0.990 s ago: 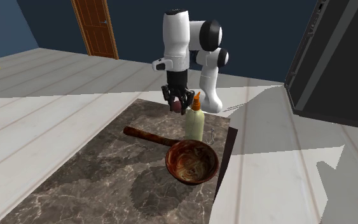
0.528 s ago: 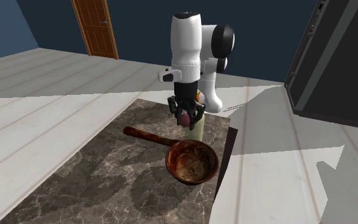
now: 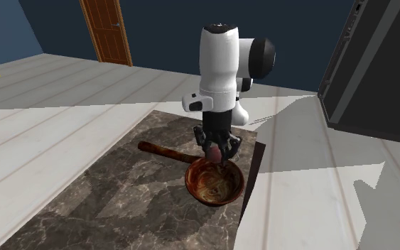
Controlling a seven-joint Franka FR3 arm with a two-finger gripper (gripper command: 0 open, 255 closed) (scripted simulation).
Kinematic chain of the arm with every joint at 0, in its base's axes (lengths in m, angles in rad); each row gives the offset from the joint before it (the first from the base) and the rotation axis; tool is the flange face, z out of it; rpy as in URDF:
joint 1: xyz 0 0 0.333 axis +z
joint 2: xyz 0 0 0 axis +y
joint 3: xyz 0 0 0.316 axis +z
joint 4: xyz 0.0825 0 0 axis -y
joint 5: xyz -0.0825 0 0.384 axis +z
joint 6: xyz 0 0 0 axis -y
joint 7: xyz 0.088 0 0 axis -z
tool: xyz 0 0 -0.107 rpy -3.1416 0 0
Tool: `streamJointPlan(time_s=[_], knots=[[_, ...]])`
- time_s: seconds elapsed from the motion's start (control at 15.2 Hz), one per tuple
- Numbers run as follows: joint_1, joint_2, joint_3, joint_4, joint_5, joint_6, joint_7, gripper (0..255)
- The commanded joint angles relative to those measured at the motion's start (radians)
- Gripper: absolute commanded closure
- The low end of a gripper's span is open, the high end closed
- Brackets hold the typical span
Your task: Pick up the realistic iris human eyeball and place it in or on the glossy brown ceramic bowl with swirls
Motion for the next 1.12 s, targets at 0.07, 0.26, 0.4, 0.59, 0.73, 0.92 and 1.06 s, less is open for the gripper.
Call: streamJointPlan(time_s=[0.07,0.26,0.4,0.59,0.73,0.92,1.06], knots=[[-0.003,-0.031,-0.001,-0.088,0.004,0.059,-0.003,255],[-0.007,-0.063,-0.002,-0.176,0.009,0.115,-0.007,255],[-0.009,-0.081,-0.003,-0.229,0.012,0.150,-0.010,255],[-0.011,-0.102,-0.004,-0.298,0.015,0.198,-0.013,255],[-0.011,-0.102,-0.004,-0.298,0.015,0.198,-0.013,255],[-0.011,-0.102,-0.004,-0.298,0.015,0.198,-0.013,255],[-0.011,-0.102,-0.004,-0.298,0.015,0.198,-0.013,255]])
